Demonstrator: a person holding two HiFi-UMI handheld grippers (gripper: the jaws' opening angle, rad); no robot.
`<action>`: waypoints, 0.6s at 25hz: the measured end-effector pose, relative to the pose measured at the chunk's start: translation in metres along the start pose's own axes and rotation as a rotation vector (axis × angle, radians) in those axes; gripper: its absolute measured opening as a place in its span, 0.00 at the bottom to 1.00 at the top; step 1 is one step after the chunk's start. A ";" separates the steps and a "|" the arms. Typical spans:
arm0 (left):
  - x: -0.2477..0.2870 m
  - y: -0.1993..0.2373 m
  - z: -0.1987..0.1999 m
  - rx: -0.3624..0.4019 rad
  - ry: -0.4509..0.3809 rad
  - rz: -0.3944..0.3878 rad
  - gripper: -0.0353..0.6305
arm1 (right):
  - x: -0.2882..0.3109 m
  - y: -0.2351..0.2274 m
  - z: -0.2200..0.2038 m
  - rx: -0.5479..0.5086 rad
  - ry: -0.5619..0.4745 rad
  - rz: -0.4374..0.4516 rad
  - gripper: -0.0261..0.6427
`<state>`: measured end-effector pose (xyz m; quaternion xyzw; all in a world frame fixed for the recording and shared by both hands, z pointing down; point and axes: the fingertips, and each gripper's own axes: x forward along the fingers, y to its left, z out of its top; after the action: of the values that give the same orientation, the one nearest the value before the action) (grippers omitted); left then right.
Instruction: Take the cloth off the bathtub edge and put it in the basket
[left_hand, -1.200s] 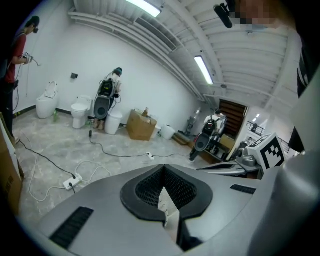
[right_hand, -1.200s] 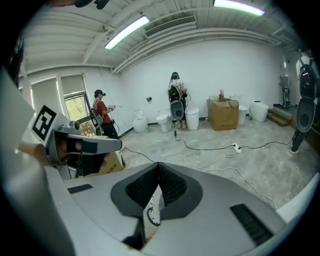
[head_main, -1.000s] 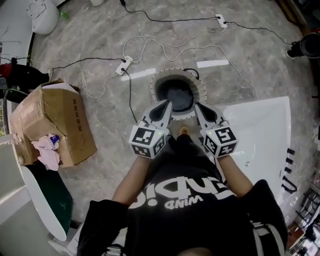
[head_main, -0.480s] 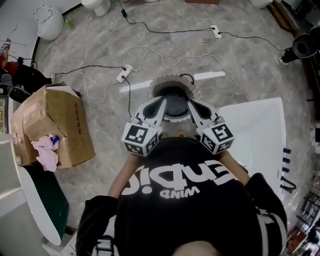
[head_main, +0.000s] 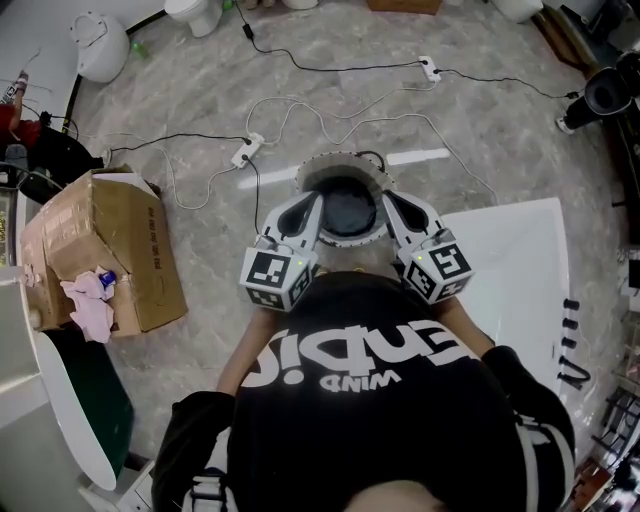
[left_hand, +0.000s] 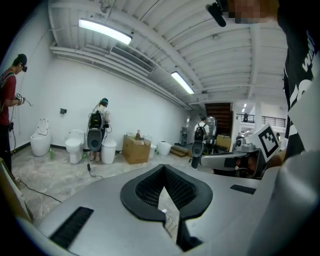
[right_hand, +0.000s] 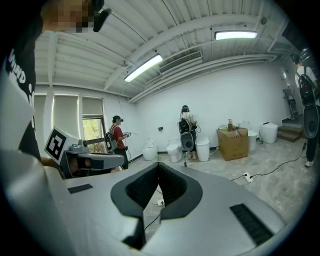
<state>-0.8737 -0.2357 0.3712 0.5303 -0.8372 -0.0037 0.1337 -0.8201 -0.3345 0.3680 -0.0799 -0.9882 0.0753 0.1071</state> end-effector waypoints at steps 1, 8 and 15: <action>0.000 -0.001 0.001 0.000 -0.003 0.004 0.07 | -0.001 -0.001 0.001 0.000 -0.001 -0.003 0.06; -0.005 -0.004 0.000 -0.013 -0.004 0.016 0.07 | -0.002 -0.002 0.000 0.017 0.001 -0.009 0.06; -0.011 -0.002 -0.004 -0.026 0.004 0.032 0.07 | -0.001 0.002 -0.005 0.007 0.013 0.000 0.06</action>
<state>-0.8666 -0.2259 0.3719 0.5149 -0.8453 -0.0114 0.1424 -0.8174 -0.3321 0.3719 -0.0800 -0.9872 0.0783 0.1137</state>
